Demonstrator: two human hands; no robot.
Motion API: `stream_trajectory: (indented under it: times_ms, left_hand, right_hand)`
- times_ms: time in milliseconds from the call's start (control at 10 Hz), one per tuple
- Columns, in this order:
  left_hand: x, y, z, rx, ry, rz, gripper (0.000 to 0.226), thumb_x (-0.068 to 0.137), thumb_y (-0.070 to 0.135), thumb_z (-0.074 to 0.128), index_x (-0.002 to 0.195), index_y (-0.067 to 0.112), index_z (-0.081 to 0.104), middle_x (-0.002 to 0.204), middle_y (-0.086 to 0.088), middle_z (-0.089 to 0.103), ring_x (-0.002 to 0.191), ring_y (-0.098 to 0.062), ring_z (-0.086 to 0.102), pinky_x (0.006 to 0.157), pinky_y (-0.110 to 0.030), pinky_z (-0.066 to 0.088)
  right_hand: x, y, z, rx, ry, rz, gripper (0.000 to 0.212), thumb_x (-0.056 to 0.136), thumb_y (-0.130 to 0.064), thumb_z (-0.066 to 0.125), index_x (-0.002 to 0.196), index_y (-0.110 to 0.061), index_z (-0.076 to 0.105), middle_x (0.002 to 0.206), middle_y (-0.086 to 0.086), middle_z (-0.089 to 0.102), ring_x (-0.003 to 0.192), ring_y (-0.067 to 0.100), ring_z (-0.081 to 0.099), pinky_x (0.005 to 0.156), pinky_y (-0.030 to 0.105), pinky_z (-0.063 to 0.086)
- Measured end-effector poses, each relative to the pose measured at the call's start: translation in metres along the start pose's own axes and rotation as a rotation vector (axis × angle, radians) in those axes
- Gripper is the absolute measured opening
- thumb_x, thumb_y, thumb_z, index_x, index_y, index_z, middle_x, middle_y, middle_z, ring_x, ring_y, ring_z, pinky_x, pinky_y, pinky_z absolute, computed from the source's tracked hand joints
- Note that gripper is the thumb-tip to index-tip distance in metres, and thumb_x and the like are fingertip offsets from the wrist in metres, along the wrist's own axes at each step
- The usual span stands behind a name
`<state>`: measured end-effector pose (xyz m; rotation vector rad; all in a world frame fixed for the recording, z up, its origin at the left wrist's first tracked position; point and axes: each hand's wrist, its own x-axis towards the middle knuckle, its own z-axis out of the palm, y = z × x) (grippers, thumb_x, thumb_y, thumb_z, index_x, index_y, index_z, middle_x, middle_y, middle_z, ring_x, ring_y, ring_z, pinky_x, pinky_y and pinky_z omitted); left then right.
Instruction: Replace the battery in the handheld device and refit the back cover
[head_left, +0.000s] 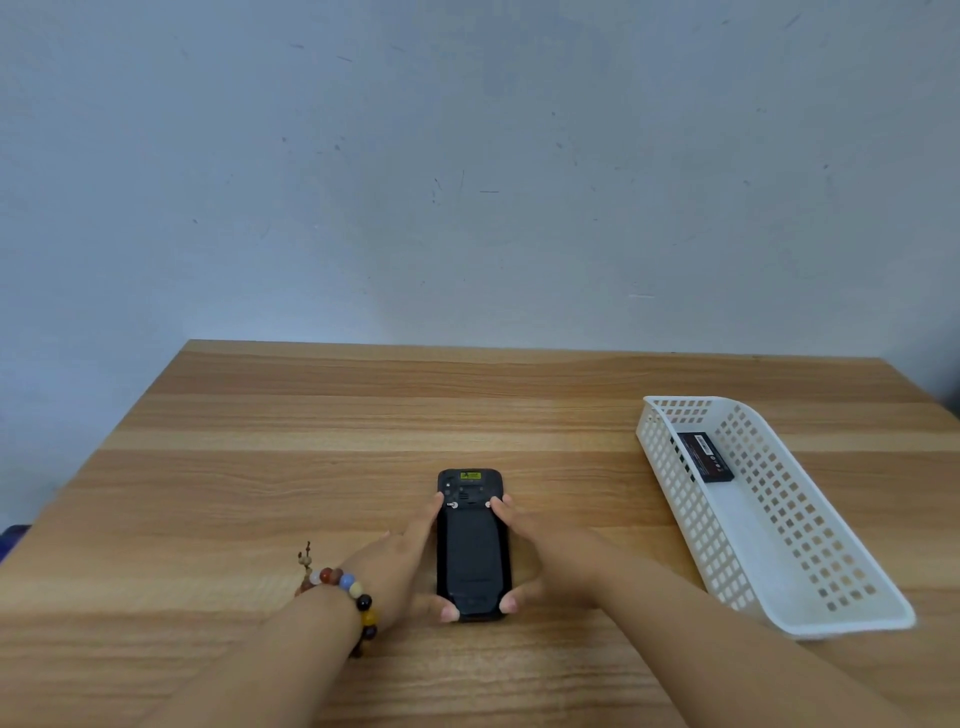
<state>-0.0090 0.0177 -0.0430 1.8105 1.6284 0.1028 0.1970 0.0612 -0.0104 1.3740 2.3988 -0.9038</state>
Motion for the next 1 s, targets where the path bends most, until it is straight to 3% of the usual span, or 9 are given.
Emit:
stream_trajectory:
  times_ms: [300,700,800,900,1000]
  left_hand:
    - [0.0,0.002,0.0,0.007,0.015,-0.005,0.119,0.068,0.046,0.073,0.139,0.028,-0.019,0.151,-0.008,0.021,0.127,-0.021,0.038,0.103,-0.029,0.033]
    - [0.002,0.007,-0.006,0.067,-0.027,-0.057,0.115,0.069,0.045,0.073,0.14,0.03,-0.016,0.146,-0.008,0.032,0.12,-0.021,0.045,0.099,-0.03,0.038]
    - [-0.002,0.018,-0.017,0.093,-0.053,-0.077,0.102,0.074,0.04,0.07,0.142,0.028,-0.005,0.147,-0.004,0.031,0.124,-0.021,0.042,0.099,-0.029,0.037]
    - [-0.006,0.027,-0.032,0.076,-0.043,-0.077,0.069,0.086,0.034,0.058,0.141,0.022,0.018,0.143,0.0,0.037,0.125,-0.016,0.04,0.098,-0.025,0.034]
    - [-0.011,0.03,-0.046,0.043,0.073,-0.095,0.036,0.09,0.038,0.05,0.121,0.019,0.048,0.125,0.0,0.054,0.112,-0.014,0.05,0.093,-0.025,0.041]
  right_hand:
    - [0.003,0.002,0.003,0.03,0.008,0.006,0.107,0.075,-0.036,0.074,0.148,-0.037,-0.004,0.157,-0.019,-0.007,0.146,0.011,0.01,0.118,0.034,0.019]
    - [0.002,0.003,0.002,0.017,0.003,0.015,0.107,0.076,-0.038,0.074,0.147,-0.038,-0.007,0.158,-0.016,-0.006,0.146,0.014,0.01,0.117,0.035,0.018]
    - [0.0,0.005,0.001,0.069,0.0,0.056,0.105,0.076,-0.038,0.073,0.146,-0.041,-0.005,0.158,-0.01,0.01,0.144,0.018,0.019,0.115,0.036,0.023]
    - [-0.004,0.009,-0.005,0.108,0.038,0.118,0.085,0.081,-0.041,0.066,0.147,-0.037,0.012,0.152,-0.005,0.034,0.137,0.017,0.036,0.111,0.034,0.032]
    - [-0.01,0.011,-0.015,0.153,0.192,0.163,0.051,0.088,-0.04,0.058,0.136,-0.025,0.046,0.133,-0.003,0.057,0.12,0.014,0.053,0.1,0.029,0.041]
